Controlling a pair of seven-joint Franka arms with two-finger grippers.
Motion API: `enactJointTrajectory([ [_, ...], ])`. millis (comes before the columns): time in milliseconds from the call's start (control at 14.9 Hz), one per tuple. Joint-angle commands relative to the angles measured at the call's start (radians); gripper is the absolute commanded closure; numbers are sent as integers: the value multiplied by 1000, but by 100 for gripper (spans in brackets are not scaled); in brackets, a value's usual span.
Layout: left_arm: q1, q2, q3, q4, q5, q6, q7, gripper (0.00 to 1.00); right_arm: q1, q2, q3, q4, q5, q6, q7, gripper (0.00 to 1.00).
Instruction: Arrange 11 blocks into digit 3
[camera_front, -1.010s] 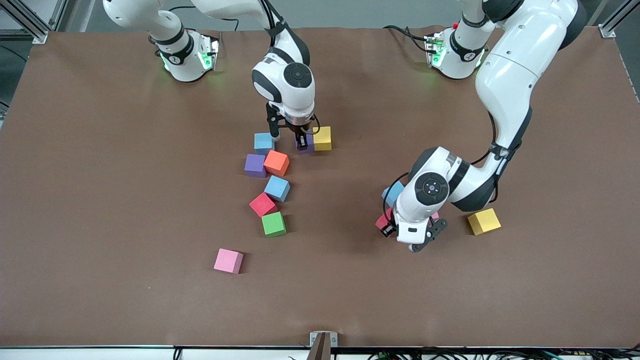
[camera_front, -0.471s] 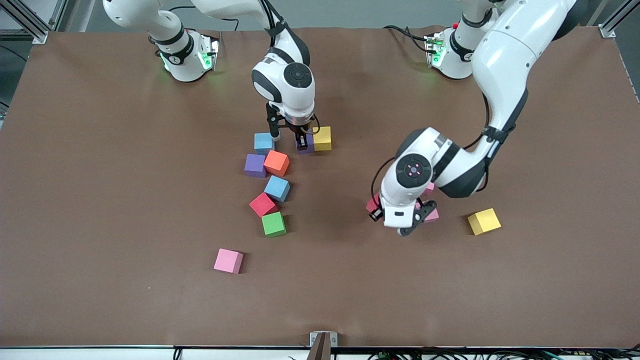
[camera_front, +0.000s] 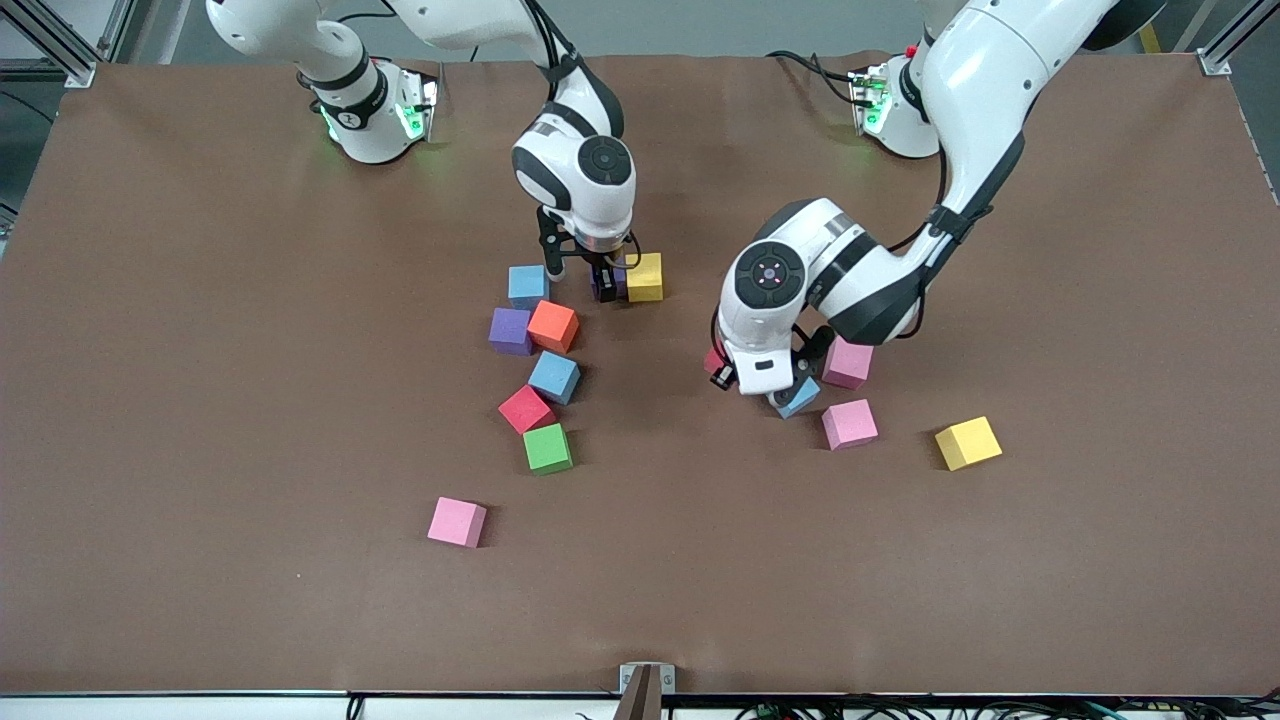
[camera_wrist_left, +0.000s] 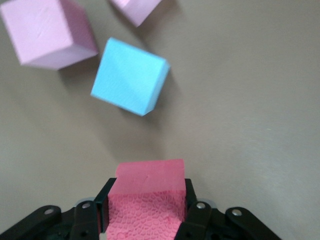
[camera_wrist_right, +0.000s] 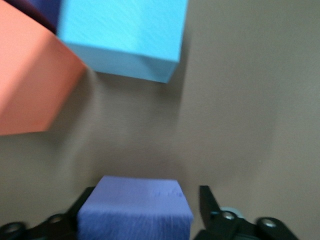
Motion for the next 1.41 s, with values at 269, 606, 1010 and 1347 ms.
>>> enactJointTrajectory([
  [269, 18, -26, -12, -98, -13, 40, -193, 78, 3, 9, -3, 21, 9, -39, -31, 0],
  [606, 18, -26, -38, -97, -39, 43, -314, 78, -3, 3, -8, 44, 9, -75, -51, 0],
  [1010, 19, -43, -72, -172, -39, 127, -486, 76, -14, -20, -8, 79, 10, -148, -54, 0],
  [1347, 19, -103, -72, -284, -39, 230, -523, 76, -14, -43, -8, 78, 22, -145, -51, 0],
])
